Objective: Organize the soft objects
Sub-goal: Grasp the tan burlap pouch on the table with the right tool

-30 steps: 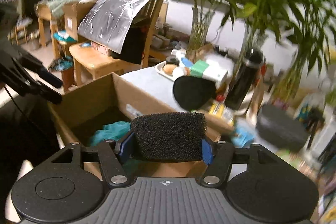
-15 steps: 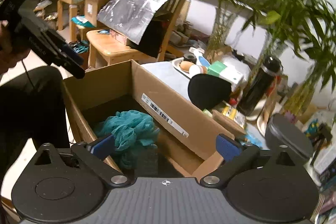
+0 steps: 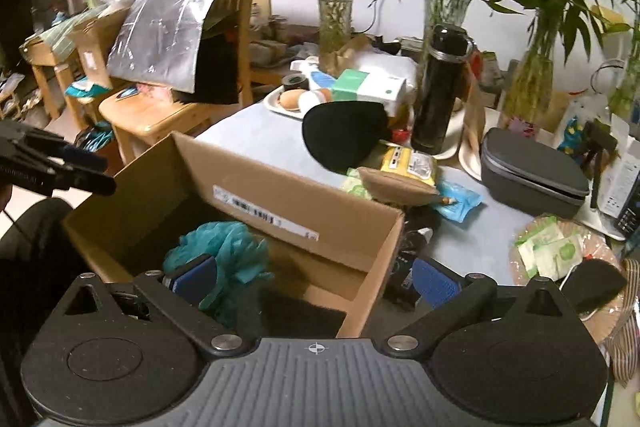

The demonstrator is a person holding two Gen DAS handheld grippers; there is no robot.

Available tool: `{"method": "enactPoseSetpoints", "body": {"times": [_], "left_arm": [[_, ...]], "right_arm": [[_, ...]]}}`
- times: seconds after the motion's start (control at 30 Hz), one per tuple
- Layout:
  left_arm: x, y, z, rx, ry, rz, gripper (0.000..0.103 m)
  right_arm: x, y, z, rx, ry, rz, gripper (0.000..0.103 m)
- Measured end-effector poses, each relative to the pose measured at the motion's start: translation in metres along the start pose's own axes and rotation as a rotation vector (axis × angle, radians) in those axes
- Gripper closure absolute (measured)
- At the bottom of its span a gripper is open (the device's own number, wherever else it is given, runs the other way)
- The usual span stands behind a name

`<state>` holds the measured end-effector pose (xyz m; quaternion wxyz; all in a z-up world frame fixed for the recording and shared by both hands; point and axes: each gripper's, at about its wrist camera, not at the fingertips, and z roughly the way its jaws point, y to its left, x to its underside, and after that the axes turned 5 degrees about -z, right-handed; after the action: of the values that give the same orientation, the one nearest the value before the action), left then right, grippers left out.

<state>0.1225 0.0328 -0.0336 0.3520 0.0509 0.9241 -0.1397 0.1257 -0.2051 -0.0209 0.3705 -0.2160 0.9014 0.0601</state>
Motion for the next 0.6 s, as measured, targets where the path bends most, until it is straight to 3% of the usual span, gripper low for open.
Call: {"method": "enactPoseSetpoints", "body": {"times": [0.4,0.6], "left_arm": [[-0.020,0.012,0.017,0.011,-0.037,-0.055,0.045],[-0.032,0.015,0.026,0.025,-0.053,-0.066,0.045]], "right_arm": [[-0.023,-0.038,0.020,0.054,-0.047,0.154,0.000],[-0.039,-0.059,0.033,0.081,-0.063,0.172,0.000]]}}
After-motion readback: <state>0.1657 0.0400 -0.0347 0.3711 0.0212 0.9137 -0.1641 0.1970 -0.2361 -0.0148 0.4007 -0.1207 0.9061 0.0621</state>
